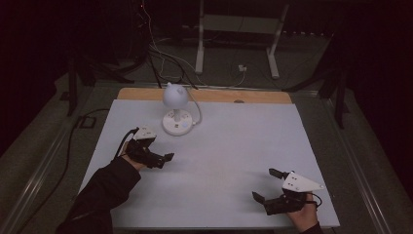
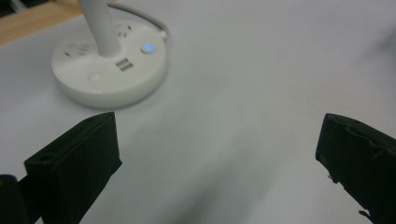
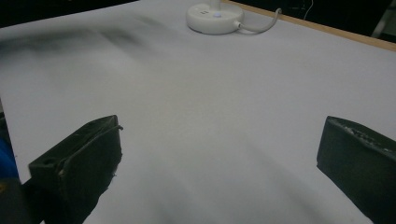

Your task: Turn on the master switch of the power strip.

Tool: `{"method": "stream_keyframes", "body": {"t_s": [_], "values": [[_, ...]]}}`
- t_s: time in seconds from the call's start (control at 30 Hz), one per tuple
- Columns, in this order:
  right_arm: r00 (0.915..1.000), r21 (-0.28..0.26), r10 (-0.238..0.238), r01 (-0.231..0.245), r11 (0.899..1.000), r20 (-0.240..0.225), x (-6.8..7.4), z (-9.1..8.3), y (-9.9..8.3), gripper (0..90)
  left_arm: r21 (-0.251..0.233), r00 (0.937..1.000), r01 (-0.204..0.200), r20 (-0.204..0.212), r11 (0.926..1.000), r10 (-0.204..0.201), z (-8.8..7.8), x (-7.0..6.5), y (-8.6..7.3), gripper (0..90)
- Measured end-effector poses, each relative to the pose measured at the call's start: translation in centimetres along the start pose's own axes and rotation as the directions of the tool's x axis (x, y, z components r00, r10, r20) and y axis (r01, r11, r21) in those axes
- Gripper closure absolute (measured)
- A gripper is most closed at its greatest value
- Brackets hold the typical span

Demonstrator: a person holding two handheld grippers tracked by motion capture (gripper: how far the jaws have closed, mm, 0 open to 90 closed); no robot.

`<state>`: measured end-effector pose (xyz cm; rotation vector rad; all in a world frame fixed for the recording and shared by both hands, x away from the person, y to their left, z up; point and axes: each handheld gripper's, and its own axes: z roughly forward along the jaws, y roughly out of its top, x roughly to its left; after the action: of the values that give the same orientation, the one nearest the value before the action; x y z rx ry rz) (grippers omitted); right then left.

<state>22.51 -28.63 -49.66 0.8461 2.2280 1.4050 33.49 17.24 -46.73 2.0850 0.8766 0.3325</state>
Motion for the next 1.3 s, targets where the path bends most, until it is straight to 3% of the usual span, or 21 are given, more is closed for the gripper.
{"method": "stream_keyframes", "body": {"t_s": [0.3,0.37,0.5,0.6,0.77,0.97,1.1,1.23,1.3], "values": [[1.0,0.004,-0.001,0.001,1.0,-0.008,0.0,0.2,0.0,0.0,-0.001,0.9988,-0.042,-0.026,0.9991,0.042,-1.5,-1.5,-3.3,0.2],[0.9998,-0.012,0.008,-0.008,1.0,-0.017,0.1,0.0,0.1,0.0,-0.053,0.9999,0.011,0.012,0.9985,-0.011,-2.0,-1.9,-4.5,0.3],[1.0,-0.021,-0.002,0.001,1.0,-0.005,0.3,-0.1,0.2,0.0,-0.041,1.0,-0.008,0.002,0.9991,0.008,-2.3,-2.4,-5.4,0.2],[0.9998,-0.008,-0.017,0.017,1.0,0.003,0.3,0.0,0.0,0.0,-0.055,1.0,0.002,-0.004,0.9985,-0.002,-3.0,-2.6,-6.0,0.2],[0.9999,-0.001,-0.014,0.014,1.0,0.005,0.3,0.0,-0.1,0.0,-0.018,1.0,-0.002,-0.006,0.9998,0.002,-3.6,-3.1,-7.7,0.2],[1.0,0.004,-0.008,0.008,1.0,0.001,0.2,0.1,-0.2,0.0,-0.024,0.9993,0.037,-0.006,0.999,-0.038,-4.4,-3.2,-9.4,0.3],[1.0,0.004,-0.003,0.003,1.0,0.005,0.0,0.0,-0.3,0.0,-0.006,0.9998,0.02,-0.005,0.9998,-0.02,-4.3,-3.9,-10.2,0.3],[0.9999,0.0,-0.014,0.014,1.0,0.007,0.0,-0.1,-0.2,0.0,-0.005,0.9995,0.029,0.007,0.9996,-0.029,-4.6,-4.1,-10.6,0.2],[0.9999,-0.003,-0.011,0.011,1.0,0.007,0.0,-0.1,-0.2,0.0,0.021,0.9993,0.033,0.015,0.9992,-0.034,-4.9,-4.3,-11.3,0.3]]}}
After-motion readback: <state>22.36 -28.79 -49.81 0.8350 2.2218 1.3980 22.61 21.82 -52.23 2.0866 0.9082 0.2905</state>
